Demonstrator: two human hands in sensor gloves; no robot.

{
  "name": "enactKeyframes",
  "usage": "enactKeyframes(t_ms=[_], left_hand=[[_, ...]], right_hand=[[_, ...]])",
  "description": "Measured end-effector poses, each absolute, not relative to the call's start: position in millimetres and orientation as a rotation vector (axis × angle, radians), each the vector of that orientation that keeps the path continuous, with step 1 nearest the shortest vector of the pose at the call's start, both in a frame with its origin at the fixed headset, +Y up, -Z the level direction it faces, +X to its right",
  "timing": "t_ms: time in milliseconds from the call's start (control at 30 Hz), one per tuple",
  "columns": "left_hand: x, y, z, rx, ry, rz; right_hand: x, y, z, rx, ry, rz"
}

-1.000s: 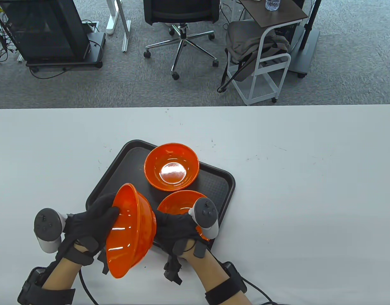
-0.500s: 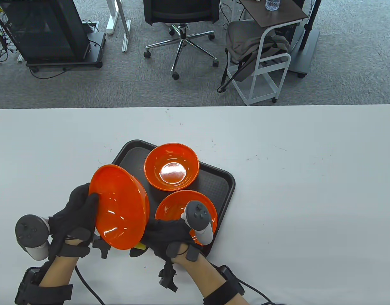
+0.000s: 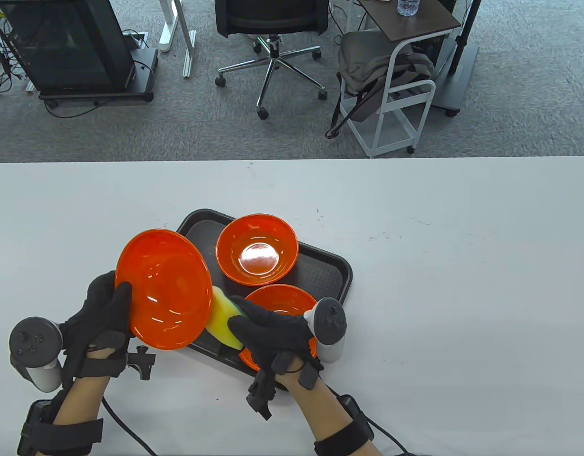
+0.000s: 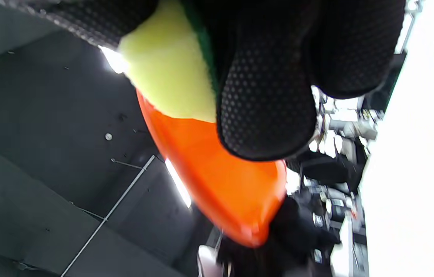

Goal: Wipe bowl with sponge

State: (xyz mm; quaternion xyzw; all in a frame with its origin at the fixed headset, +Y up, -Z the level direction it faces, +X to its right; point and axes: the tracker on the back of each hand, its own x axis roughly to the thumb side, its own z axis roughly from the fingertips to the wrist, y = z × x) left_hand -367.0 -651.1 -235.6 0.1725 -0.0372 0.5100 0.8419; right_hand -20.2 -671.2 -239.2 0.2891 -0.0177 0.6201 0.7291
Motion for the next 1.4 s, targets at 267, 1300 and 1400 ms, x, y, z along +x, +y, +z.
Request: enactKeyframes(t_ms=[267,1300,1400], left_hand=[[-350.1,-657.4,-239.5,0.188,-0.197,1.004],[-335.4,-653.1,-234.9,0.312,-0.324,1.161],[-344.9,-650.8,-235.8,0.358,-0.279,1.132]], right_hand=[[-10.1,-669.4,-239.5,0.655,-0.184,1.452],[-64.1,-697.5,-232.6,0.777,0.316,1.353],[-66.1,-696.1,-231.9,0.772,0.310,1.353]])
